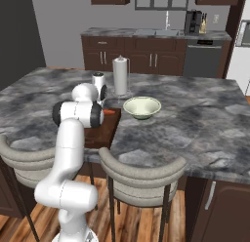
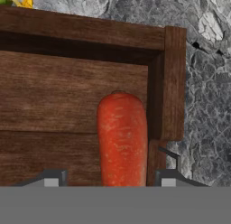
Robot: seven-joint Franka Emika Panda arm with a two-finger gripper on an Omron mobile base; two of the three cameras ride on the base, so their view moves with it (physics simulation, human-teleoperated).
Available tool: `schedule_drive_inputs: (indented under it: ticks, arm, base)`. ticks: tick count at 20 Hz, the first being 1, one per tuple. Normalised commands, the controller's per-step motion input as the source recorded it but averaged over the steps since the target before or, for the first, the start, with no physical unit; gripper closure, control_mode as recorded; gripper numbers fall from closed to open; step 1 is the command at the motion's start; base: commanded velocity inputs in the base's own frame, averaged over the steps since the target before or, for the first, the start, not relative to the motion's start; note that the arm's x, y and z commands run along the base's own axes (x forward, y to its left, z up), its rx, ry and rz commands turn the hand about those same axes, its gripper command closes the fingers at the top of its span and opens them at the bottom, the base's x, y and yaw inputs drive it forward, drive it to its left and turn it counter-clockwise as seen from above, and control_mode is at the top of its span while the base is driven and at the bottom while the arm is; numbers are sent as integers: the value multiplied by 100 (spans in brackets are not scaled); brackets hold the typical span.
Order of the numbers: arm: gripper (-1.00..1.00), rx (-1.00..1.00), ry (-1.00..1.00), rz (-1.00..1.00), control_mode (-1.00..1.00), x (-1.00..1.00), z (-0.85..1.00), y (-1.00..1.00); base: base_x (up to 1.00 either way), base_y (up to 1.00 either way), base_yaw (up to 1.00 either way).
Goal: Place the two vegetables and bowl onto the tray for setting up a vegetable dip station.
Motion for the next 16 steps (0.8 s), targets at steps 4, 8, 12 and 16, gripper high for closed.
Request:
schedule_drive_inputs:
  ticks: [4, 8, 12, 16]
  arm:
    - [-100, 0, 0, 0, -100, 0, 0, 0]
    - [-100, 0, 0, 0, -100, -25, 8, 0]
    - [-100, 0, 0, -2, -100, -49, 25, 0]
    - [-100, 0, 0, -9, -100, -69, 31, 0]
  base:
    - [0, 0, 0]
    - [0, 0, 0]
    - [0, 0, 0]
    - [0, 0, 0]
